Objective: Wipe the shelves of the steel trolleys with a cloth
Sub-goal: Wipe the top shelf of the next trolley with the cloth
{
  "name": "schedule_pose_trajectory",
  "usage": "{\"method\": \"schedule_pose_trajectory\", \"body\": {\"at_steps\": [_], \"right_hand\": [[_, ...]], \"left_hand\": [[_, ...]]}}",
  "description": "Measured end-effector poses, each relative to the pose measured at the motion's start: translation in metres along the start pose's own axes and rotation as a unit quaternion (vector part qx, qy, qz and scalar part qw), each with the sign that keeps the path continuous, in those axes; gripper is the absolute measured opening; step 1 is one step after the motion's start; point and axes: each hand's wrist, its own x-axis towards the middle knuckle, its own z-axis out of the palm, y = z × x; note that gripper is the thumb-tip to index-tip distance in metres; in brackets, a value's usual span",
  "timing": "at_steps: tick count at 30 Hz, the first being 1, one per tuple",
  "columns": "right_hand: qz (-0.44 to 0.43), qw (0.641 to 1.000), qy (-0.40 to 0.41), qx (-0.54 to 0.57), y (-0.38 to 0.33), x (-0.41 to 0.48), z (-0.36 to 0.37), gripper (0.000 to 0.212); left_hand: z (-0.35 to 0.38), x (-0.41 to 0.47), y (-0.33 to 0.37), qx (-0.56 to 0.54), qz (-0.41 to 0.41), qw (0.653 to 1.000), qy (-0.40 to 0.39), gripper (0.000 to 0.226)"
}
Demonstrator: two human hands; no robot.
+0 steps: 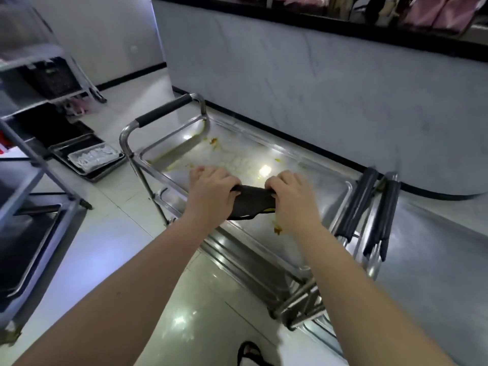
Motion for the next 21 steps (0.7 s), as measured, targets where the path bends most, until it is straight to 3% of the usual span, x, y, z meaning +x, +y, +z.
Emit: {"method": "schedule_pose_trajectory", "body": {"at_steps": [4,9,15,21], "right_hand": [[0.026,1.0,0.006,0.013,0.017,0.033,0.02,0.033],[0.084,0.996,-0.016,0.025,0.043,0.061,0.049,0.026],[0.235,0.972,-0.003,0.028,0.057,0.074,0.083,0.028],[0.379,0.924,0.047,0.012,0.031,0.057,0.094,0.028]], "left_hand": [[0.035,0.033,-0.018,0.014,0.052,0.998,0.018,0.012],[0.084,0.076,-0.042,-0.081,0.094,0.992,-0.019,0.014],[0.136,0.129,-0.063,-0.192,0.153,0.96,-0.134,0.015],[0.168,0.146,-0.072,-0.243,0.252,0.918,-0.188,0.015]]}}
